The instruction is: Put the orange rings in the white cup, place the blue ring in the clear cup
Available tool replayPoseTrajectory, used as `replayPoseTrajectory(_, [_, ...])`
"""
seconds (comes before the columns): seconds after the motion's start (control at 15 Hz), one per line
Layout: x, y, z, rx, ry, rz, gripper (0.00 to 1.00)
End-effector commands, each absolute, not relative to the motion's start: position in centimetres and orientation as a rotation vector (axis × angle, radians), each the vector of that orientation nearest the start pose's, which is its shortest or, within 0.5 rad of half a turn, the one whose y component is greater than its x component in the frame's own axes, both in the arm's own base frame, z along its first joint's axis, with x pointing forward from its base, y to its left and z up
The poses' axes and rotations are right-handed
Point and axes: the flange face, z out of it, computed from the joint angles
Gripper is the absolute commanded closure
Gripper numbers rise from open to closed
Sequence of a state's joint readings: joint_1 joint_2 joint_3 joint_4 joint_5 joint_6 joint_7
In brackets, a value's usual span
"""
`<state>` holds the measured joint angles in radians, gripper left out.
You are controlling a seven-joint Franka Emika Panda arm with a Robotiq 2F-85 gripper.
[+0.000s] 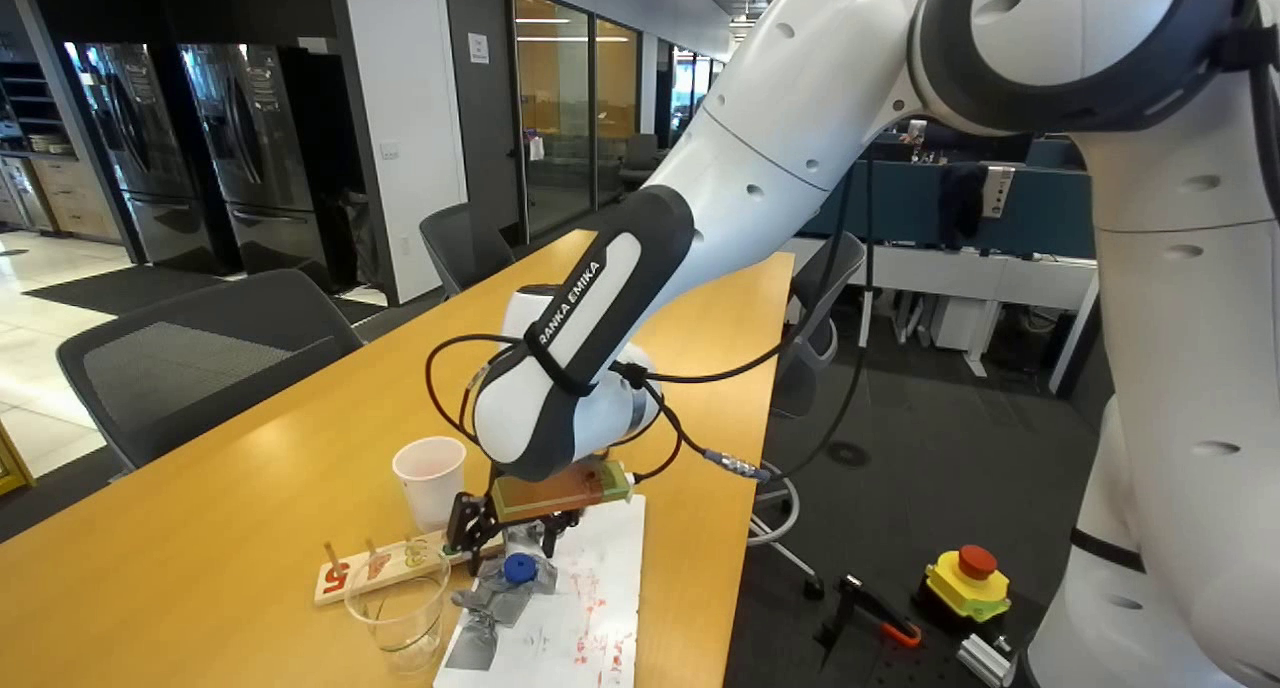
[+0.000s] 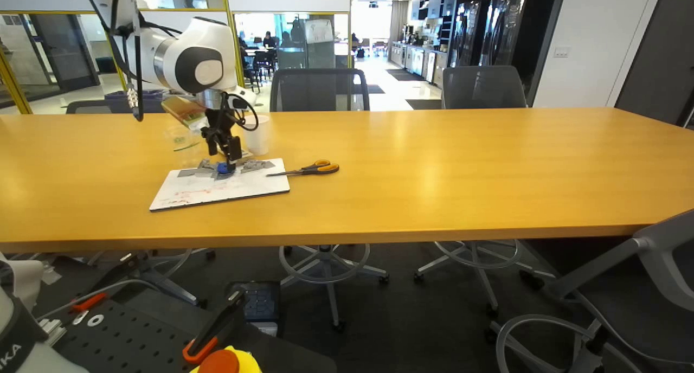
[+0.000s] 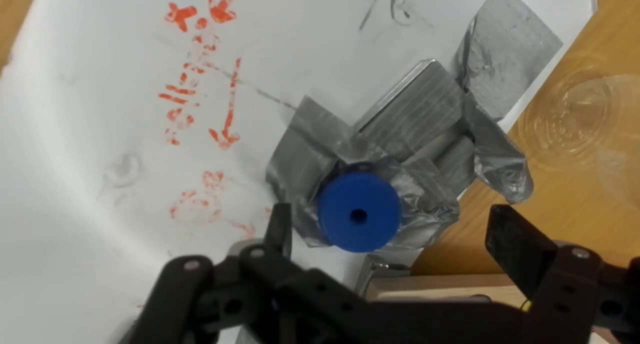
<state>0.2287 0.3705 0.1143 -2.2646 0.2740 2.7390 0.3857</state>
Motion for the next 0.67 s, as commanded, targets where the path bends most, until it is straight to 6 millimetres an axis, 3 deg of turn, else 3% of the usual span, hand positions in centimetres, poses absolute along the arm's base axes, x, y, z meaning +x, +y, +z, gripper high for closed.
replayPoseTrajectory(0.0, [52.10, 17.22, 20.97, -2.951, 0.498, -0.103, 0.00])
replayPoseTrajectory(0.6, [52.06, 17.79, 20.82, -2.903, 0.588, -0.040, 0.00])
